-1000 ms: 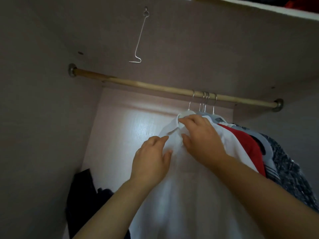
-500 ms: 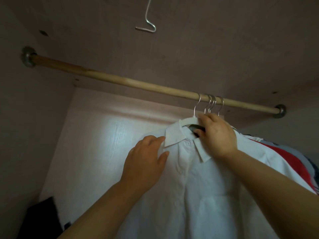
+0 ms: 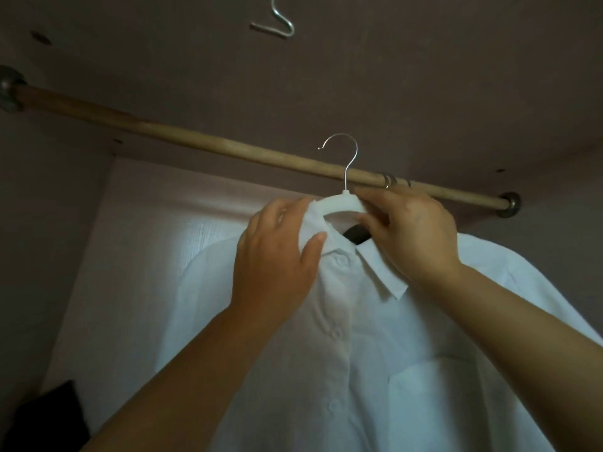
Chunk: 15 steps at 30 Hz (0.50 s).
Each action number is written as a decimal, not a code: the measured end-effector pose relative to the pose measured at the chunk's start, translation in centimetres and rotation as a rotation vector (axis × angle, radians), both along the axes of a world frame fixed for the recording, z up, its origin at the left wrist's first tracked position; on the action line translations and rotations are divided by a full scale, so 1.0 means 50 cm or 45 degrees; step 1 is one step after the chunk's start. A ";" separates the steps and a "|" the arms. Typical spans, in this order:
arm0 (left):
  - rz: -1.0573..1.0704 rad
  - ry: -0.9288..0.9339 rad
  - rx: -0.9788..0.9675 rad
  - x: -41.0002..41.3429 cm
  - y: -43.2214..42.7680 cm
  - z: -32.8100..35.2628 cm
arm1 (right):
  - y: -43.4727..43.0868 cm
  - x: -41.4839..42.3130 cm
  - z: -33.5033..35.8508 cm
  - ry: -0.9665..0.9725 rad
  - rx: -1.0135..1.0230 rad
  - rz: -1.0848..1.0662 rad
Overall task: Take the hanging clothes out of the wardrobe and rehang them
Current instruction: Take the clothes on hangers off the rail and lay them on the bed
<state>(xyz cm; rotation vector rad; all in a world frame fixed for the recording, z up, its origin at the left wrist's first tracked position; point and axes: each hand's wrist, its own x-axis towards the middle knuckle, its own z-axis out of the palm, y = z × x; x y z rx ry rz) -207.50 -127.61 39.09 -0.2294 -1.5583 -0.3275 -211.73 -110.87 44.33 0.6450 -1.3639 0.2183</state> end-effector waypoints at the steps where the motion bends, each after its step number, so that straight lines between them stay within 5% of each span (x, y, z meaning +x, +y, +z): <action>1: 0.024 0.062 0.007 0.008 0.006 -0.007 | 0.003 0.013 -0.024 -0.006 0.014 0.010; 15: -0.212 -0.265 -0.031 0.133 0.140 -0.378 | 0.162 0.193 -0.428 -0.178 0.136 0.059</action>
